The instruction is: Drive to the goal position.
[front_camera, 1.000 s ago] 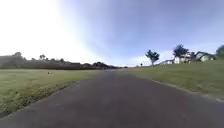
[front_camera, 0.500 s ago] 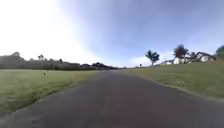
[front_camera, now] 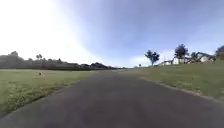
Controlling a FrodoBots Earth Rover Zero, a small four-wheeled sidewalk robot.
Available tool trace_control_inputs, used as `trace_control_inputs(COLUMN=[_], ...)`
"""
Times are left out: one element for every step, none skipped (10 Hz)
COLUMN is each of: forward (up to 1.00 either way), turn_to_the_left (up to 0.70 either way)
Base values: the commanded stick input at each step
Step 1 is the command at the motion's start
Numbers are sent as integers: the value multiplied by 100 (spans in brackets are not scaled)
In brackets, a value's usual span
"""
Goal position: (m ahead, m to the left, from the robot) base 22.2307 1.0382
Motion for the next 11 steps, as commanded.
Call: trace_control_inputs(forward=[100,100,100,100,100,100,100,100,100,100,100], turn_to_the_left=[8,0,0,0,0,0,0,0,0,0,0])
